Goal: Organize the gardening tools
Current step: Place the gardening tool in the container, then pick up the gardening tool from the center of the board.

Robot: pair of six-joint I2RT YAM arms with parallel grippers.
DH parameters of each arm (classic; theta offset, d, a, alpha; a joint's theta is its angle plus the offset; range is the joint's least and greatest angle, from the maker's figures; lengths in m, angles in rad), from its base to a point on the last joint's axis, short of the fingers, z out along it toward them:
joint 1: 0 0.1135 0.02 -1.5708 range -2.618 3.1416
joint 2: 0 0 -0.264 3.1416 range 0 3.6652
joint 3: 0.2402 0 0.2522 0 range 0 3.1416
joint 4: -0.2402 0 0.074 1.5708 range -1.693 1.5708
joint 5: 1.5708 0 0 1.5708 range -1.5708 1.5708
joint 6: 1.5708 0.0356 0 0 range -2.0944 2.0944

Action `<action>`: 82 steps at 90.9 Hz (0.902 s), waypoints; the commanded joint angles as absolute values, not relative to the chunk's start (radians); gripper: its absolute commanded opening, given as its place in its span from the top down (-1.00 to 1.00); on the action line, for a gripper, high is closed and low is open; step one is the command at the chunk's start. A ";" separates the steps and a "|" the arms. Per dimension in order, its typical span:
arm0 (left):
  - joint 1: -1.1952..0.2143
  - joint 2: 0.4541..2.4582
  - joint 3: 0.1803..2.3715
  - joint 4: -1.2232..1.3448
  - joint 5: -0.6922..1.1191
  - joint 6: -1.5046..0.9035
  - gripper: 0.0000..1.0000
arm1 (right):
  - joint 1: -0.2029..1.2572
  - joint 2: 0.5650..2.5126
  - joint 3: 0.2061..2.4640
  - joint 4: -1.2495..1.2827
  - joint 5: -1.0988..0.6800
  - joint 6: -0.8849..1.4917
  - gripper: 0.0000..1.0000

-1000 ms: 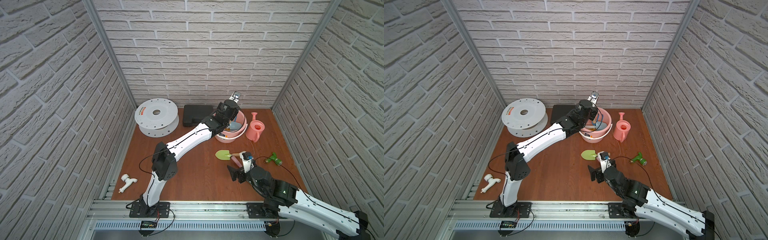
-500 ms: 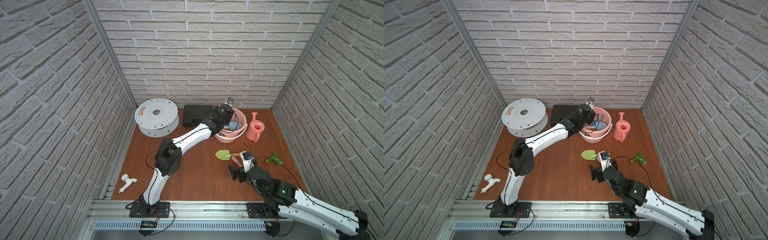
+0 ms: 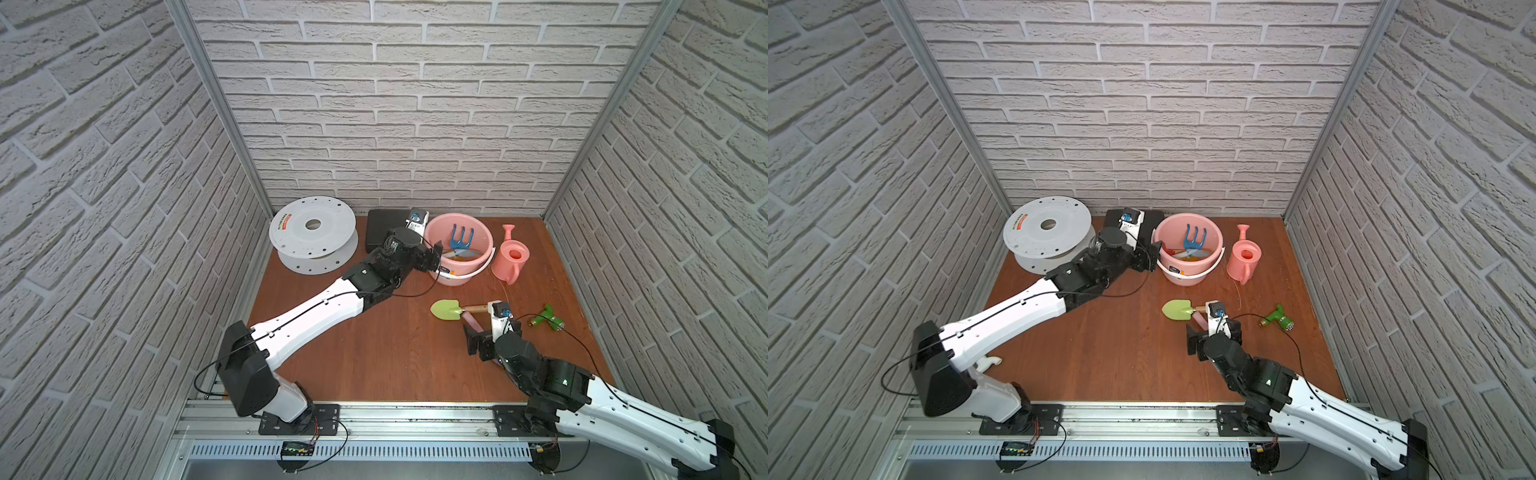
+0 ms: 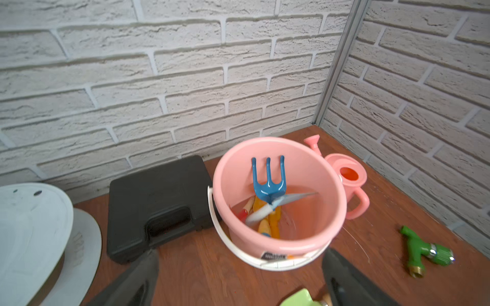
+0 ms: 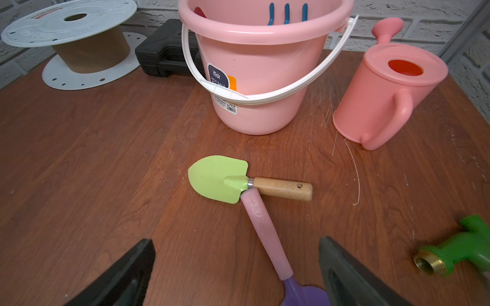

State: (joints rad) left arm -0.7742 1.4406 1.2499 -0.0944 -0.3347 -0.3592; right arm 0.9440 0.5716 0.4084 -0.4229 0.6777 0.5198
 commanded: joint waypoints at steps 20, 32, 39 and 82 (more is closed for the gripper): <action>-0.782 1.286 0.919 -0.033 -0.275 -0.497 -0.96 | 0.827 0.825 0.507 -0.481 0.561 0.571 -0.89; -0.782 1.235 0.861 -0.018 -0.277 -0.484 -0.97 | 0.771 0.944 0.550 -0.473 0.511 0.549 -0.77; -0.781 1.217 0.848 -0.017 -0.264 -0.482 -0.96 | 0.748 1.005 0.584 -0.485 0.511 0.539 -0.75; -0.781 1.210 0.833 -0.018 -0.228 -0.500 -0.96 | 0.509 1.125 0.627 -0.384 0.291 0.633 -0.74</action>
